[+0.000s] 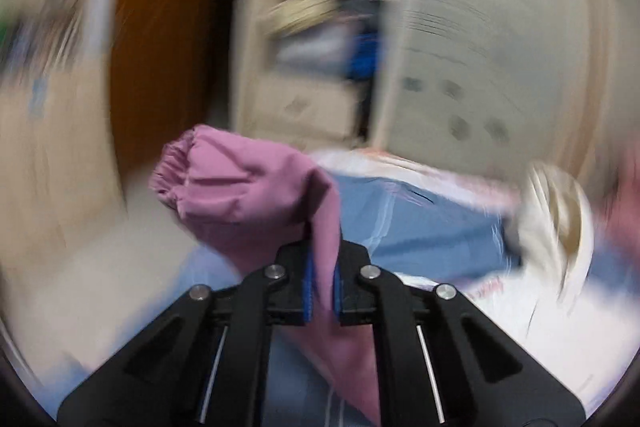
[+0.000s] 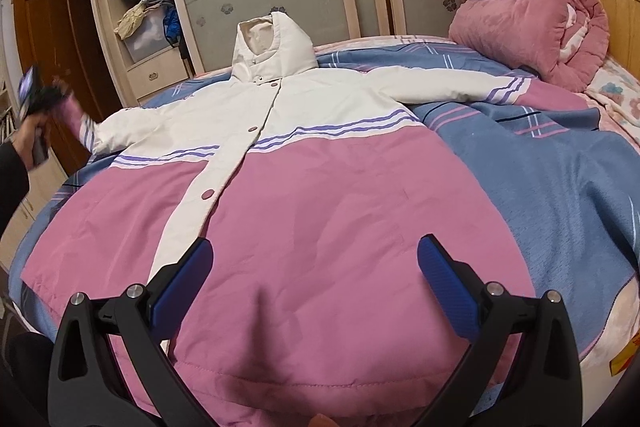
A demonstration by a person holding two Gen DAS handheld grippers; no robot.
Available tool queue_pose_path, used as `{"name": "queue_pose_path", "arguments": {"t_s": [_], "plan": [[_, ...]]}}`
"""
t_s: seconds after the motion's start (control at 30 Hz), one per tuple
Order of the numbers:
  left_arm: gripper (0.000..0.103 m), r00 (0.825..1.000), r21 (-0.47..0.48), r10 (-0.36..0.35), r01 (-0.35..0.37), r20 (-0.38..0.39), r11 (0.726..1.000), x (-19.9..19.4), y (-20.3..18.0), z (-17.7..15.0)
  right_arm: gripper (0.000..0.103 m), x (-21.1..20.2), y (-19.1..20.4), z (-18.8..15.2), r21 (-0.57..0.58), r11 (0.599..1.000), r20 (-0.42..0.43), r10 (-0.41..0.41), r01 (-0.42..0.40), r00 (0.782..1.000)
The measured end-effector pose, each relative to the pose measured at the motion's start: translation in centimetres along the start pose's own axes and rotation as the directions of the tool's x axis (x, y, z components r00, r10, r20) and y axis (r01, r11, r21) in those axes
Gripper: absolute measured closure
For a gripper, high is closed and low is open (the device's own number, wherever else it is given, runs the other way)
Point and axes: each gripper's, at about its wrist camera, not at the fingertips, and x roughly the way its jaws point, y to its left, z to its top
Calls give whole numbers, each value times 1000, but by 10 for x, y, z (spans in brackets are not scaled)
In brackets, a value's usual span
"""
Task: Fold large clothes
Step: 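Reach the left tool to the pink sleeve cuff and grasp it, then fold the held sleeve across the jacket chest and open the left tool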
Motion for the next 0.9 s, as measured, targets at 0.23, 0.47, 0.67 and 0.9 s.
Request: {"name": "queue_pose_path", "arguments": {"t_s": [0.23, 0.47, 0.67, 0.9], "plan": [[95, 964, 374, -232, 265, -131, 889, -6, -222, -28, 1, -4, -4, 0, 20, 1000, -2, 20, -20, 1000], [27, 879, 389, -151, 347, -452, 853, 56, -311, -145, 1, -3, -4, 0, 13, 999, -25, 43, -42, 999], [2, 925, 201, -294, 344, -241, 917, -71, -269, -117, 1, -11, -11, 1, 28, 999, -4, 44, -44, 999], [2, 947, 132, -314, 321, -71, 938, -289, -213, -138, 1, -33, -16, -1, 30, 999, 78, 9, -11, 997]]}}
